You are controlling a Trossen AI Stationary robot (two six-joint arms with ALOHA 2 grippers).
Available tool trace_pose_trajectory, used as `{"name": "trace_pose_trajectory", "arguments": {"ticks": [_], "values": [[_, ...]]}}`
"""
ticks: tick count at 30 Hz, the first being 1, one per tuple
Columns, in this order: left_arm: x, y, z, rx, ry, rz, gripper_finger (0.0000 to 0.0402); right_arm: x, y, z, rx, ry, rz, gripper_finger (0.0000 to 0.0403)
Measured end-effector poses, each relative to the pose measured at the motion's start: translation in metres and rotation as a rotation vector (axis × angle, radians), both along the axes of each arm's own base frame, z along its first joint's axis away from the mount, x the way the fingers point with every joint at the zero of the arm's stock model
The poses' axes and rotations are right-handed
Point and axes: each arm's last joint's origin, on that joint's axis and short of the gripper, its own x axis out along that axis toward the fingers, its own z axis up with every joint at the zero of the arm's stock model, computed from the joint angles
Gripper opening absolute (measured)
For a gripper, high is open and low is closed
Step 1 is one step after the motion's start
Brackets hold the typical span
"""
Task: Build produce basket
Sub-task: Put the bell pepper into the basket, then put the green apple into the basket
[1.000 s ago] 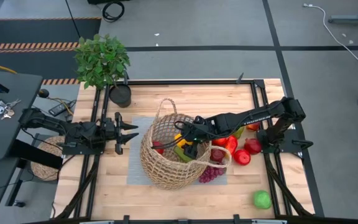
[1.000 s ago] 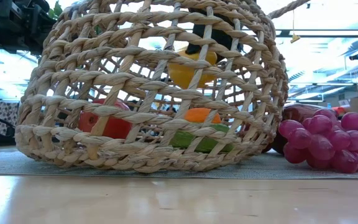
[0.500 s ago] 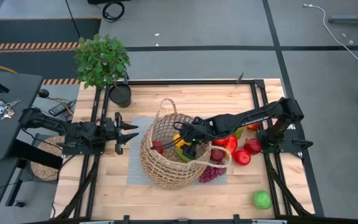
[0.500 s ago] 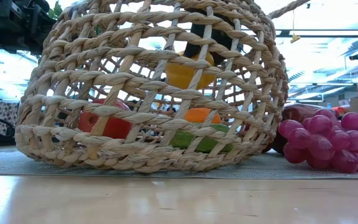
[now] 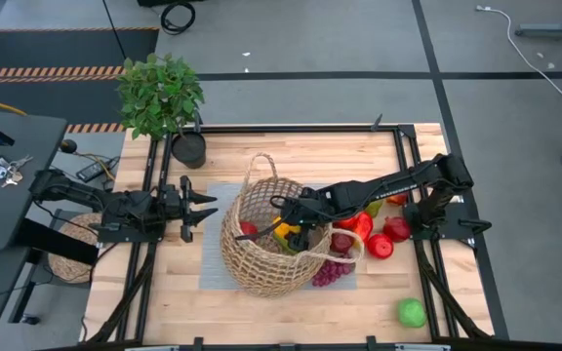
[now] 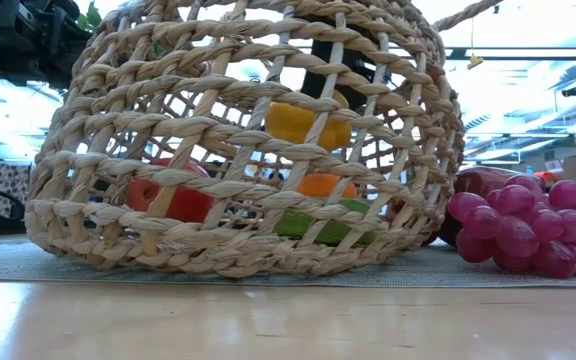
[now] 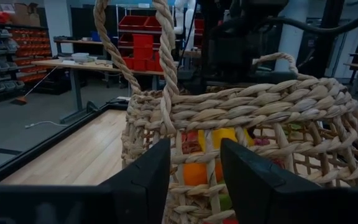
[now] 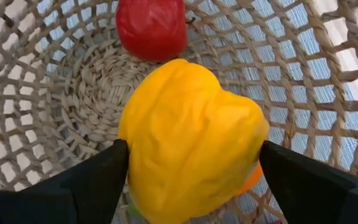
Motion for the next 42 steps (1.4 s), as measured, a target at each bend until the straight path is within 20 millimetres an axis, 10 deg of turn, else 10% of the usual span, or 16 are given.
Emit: {"name": "trace_pose_trajectory", "arguments": {"ticks": [11,21,34,42], "values": [[0.000,0.000,0.000,0.001,0.002,-0.001,0.0151,-0.009,0.001,0.053,0.015,0.016,0.002,0.0396],[0.000,0.000,0.000,0.000,0.001,0.000,0.0152,-0.078,0.025,0.099,-0.213,0.107,-0.104,0.0372],[0.000,0.000,0.000,0.000,0.000,-0.001,0.0150,-0.201,0.024,0.048,-0.164,0.112,-0.416,0.0353],[0.000,0.000,0.000,0.000,0.000,0.000,0.0149,-0.227,0.027,-0.018,0.043,0.280,-0.465,0.0355]]}}
